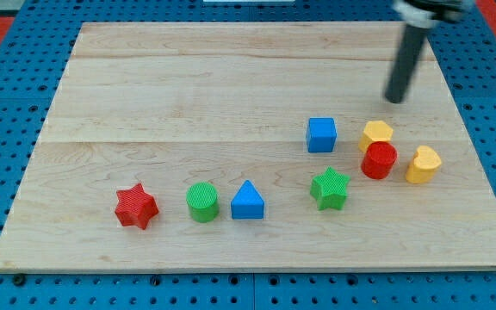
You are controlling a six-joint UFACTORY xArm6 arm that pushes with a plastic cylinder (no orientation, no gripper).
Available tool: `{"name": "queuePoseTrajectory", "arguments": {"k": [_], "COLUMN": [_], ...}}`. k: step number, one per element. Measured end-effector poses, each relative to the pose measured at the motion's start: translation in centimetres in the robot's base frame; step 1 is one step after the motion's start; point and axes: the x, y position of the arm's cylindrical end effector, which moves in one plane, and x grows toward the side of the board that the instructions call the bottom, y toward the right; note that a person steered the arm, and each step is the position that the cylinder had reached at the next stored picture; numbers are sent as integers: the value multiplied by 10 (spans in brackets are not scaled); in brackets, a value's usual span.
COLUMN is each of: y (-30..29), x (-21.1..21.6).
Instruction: Slide the yellow hexagon and blue cube towards the left
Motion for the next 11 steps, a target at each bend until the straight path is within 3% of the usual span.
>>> {"name": "queuePoseTrajectory", "arguments": {"k": [1,2,7,10,11], "y": [43,39,-237,-253,-301], "x": [39,67,49,66,66]}}
